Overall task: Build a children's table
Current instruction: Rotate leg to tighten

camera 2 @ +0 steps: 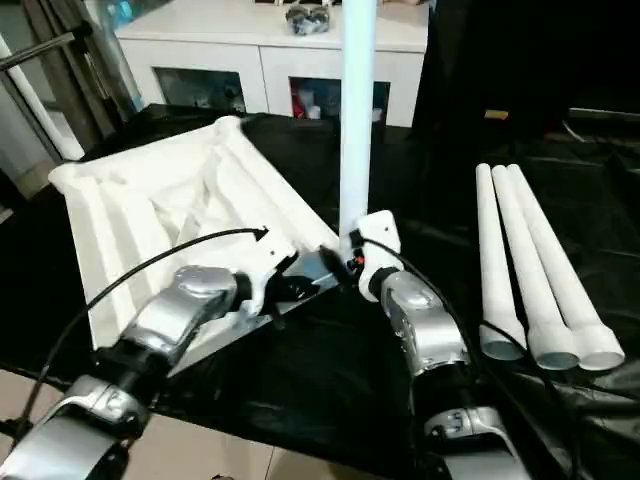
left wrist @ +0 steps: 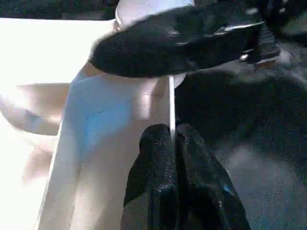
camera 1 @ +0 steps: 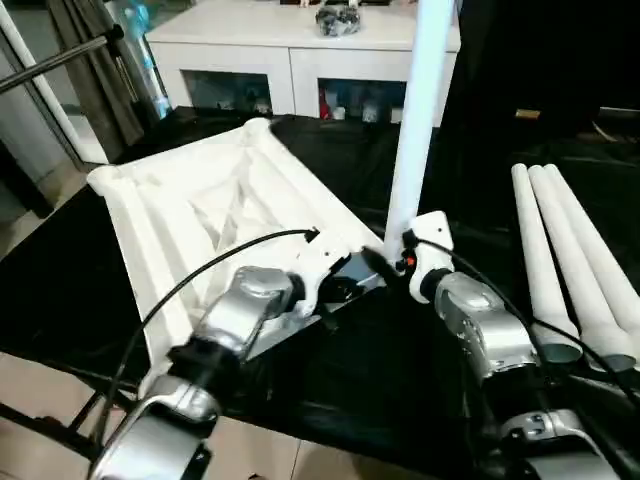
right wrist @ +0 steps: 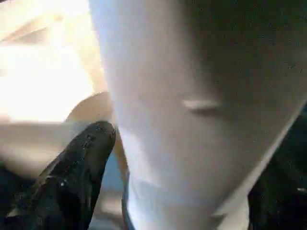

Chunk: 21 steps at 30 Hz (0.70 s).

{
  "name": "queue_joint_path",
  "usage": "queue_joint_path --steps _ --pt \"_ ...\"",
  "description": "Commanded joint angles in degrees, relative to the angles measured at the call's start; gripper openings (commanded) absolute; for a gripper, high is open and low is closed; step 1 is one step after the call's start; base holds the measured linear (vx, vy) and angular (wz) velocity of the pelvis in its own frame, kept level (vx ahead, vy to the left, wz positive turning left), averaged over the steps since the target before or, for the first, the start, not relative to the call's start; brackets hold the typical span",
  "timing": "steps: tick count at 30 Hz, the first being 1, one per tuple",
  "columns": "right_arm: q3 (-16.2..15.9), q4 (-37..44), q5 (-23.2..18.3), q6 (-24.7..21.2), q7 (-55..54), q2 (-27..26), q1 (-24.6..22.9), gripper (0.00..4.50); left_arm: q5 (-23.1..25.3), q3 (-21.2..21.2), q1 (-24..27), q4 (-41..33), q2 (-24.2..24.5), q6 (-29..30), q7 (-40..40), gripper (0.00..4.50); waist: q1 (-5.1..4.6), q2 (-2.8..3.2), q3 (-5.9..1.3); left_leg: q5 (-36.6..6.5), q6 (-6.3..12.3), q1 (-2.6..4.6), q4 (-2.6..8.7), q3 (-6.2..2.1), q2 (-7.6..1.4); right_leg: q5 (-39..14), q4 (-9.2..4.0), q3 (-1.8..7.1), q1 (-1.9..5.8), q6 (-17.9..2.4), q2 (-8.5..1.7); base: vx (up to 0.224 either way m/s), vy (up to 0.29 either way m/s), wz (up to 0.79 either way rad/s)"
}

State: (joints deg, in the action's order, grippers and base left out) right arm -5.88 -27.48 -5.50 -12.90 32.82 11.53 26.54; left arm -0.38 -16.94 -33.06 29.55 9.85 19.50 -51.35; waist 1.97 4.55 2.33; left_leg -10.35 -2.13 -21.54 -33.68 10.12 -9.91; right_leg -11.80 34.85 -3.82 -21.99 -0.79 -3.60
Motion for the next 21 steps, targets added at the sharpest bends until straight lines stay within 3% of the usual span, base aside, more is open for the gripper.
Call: queue_joint_path --steps 1,6,8,10,14,21 --pt "-2.69 1.85 -1.22 0.08 6.02 0.46 -0.52 3.84 -1.98 -2.54 0.36 -3.08 -0.05 -1.44 -5.5 0.0 0.23 -0.61 -3.3 -11.0 4.33 0.3 3.64 -1.4 -3.32 -7.76 -4.62 2.99 2.68 -12.74 -5.04 0.0 0.0 0.0" --pt "-3.72 8.05 -4.45 -1.18 19.6 6.96 -2.91 3.84 -3.14 -3.05 1.93 -5.31 4.03 -2.49 -12.28 0.0 1.07 -0.75 -3.58 -7.0 6.73 0.12 3.17 -1.28 -3.49 -1.19 -3.83 2.73 2.72 -14.38 -4.78 0.0 0.0 0.0" --pt "-4.63 9.93 -5.49 -1.2 23.83 9.59 -3.95 3.84 -3.34 -3.47 2.46 -6.14 5.61 -2.31 -14.32 0.0 1.55 -0.67 -3.49 -7.95 7.04 0.27 3.14 -1.19 -3.61 -2.11 -3.89 2.69 2.47 -14.31 -4.78 0.0 0.0 0.0" --pt "-5.03 11.19 -6.54 -1.63 26.74 11.26 -4.63 3.84 -3.52 -3.85 2.83 -6.81 6.79 -2.24 -16.19 0.0 1.86 -0.79 -3.28 -9.79 6.33 0.31 3.31 -1.11 -3.66 -5.85 -4.22 2.8 2.39 -13.94 -4.99 0.0 0.0 0.0" --pt "-5.03 13.66 -8.58 -3.57 30.83 12.88 -5.63 3.38 -4.5 -4.05 3.74 -8.72 7.9 -1.52 -19.08 0.0 2.14 -0.83 -3.19 -10.48 5.26 0.42 3.45 -1.18 -3.7 -9.03 -4.45 2.9 2.31 -13.13 -5.0 0.0 0.0 0.0" --pt "-5.99 15.79 -9.8 -6.11 32.9 13.6 -6.52 2.84 -4.92 -4.8 4.14 -9.7 8.48 -1.0 -20.66 0.0 2.38 -0.82 -3.35 -8.89 4.89 0.33 3.27 -1.22 -3.52 -7.89 -4.29 2.88 2.33 -13.06 -4.91 0.0 0.0 0.0"
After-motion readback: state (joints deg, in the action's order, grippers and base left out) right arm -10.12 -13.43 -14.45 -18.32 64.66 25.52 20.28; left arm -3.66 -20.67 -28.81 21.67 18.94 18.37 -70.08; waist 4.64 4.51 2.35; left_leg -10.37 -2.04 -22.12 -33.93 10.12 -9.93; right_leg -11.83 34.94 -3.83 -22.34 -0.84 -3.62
